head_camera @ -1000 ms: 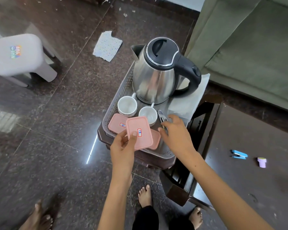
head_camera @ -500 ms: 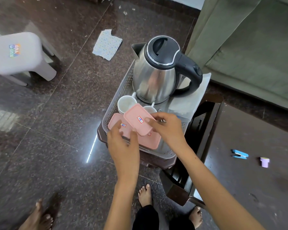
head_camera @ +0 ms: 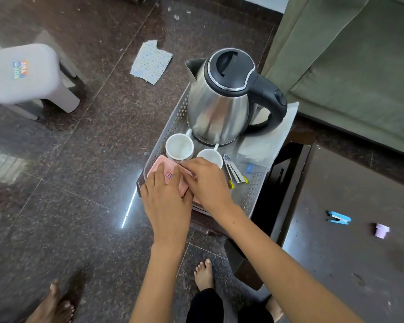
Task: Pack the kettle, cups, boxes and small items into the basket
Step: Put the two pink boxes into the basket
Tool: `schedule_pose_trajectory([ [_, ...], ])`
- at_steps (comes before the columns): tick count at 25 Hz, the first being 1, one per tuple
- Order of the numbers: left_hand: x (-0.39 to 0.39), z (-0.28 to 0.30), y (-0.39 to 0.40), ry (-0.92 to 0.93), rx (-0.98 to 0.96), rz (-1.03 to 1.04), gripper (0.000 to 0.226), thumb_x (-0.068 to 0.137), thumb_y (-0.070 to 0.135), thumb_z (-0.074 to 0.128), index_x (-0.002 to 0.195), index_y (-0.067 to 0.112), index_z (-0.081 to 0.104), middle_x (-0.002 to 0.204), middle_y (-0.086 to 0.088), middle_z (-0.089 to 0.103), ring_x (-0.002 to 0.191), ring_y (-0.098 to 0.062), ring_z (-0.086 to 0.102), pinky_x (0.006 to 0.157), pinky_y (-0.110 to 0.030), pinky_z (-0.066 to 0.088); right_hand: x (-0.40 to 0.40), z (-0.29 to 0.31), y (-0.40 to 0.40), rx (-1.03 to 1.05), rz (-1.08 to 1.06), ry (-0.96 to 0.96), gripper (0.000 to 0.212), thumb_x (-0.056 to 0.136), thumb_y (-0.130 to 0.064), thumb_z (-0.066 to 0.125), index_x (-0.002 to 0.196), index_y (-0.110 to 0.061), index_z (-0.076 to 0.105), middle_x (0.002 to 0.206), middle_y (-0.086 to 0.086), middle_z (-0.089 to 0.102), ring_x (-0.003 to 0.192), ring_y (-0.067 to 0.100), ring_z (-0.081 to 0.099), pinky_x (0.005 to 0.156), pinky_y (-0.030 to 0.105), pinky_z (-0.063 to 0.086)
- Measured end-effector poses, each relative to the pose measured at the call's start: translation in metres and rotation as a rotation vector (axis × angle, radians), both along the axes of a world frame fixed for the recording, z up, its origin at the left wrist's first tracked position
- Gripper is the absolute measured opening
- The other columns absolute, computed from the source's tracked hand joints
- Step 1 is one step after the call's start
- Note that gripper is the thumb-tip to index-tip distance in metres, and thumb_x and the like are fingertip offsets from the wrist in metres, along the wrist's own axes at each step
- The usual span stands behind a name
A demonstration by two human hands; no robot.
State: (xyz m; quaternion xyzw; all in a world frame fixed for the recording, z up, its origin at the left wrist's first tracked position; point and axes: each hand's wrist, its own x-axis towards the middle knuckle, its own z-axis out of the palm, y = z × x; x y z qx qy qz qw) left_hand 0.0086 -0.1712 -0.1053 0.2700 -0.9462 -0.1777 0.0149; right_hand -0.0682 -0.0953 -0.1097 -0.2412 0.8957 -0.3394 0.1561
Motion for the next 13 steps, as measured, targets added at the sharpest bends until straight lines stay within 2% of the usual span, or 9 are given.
schedule_pose_trajectory([
  [3, -0.004, -0.005, -0.001, -0.007, -0.001, 0.001, 0.049, 0.072, 0.018, 0.076, 0.119, 0.011, 0.062, 0.135, -0.019, 0.051, 0.119, -0.04, 0.047, 0.092, -0.048, 0.041, 0.009, -0.007, 0.02, -0.164, -0.19, 0.01, 0.022, 0.083, -0.007, 0.06, 0.101, -0.015, 0.07, 0.095, 0.005, 0.066, 0.08, 0.023, 0.066, 0.073, 0.042, 0.056],
  [5, -0.006, -0.008, -0.001, 0.001, -0.008, 0.005, 0.051, 0.071, 0.019, 0.078, 0.119, 0.011, 0.062, 0.134, -0.019, 0.051, 0.115, -0.041, 0.048, 0.089, -0.049, 0.042, 0.018, -0.011, 0.043, -0.146, -0.322, 0.043, 0.017, 0.081, -0.004, 0.062, 0.093, -0.014, 0.07, 0.092, 0.002, 0.067, 0.077, 0.02, 0.066, 0.072, 0.042, 0.056],
  [7, -0.006, -0.01, -0.001, 0.014, -0.025, 0.014, 0.052, 0.071, 0.022, 0.078, 0.119, 0.012, 0.062, 0.132, -0.019, 0.051, 0.112, -0.042, 0.049, 0.087, -0.049, 0.043, 0.027, -0.013, 0.064, -0.079, -0.397, 0.047, 0.017, 0.081, -0.003, 0.064, 0.094, -0.013, 0.069, 0.095, 0.002, 0.066, 0.081, 0.02, 0.066, 0.075, 0.042, 0.055],
  [11, -0.005, -0.012, -0.001, 0.03, -0.057, 0.016, 0.05, 0.074, 0.029, 0.075, 0.12, 0.014, 0.061, 0.133, -0.018, 0.05, 0.109, -0.042, 0.049, 0.085, -0.05, 0.044, 0.037, -0.018, 0.077, 0.123, -0.322, 0.001, 0.024, 0.084, -0.013, 0.064, 0.108, -0.014, 0.064, 0.111, 0.002, 0.064, 0.094, 0.025, 0.064, 0.076, 0.04, 0.054],
  [13, -0.002, -0.013, -0.002, 0.045, -0.057, 0.018, 0.05, 0.075, 0.03, 0.074, 0.121, 0.014, 0.061, 0.134, -0.017, 0.05, 0.112, -0.042, 0.048, 0.088, -0.053, 0.043, 0.039, -0.022, 0.075, 0.148, -0.282, -0.013, 0.025, 0.085, -0.015, 0.063, 0.11, -0.015, 0.064, 0.109, 0.003, 0.066, 0.09, 0.027, 0.065, 0.073, 0.04, 0.054],
])
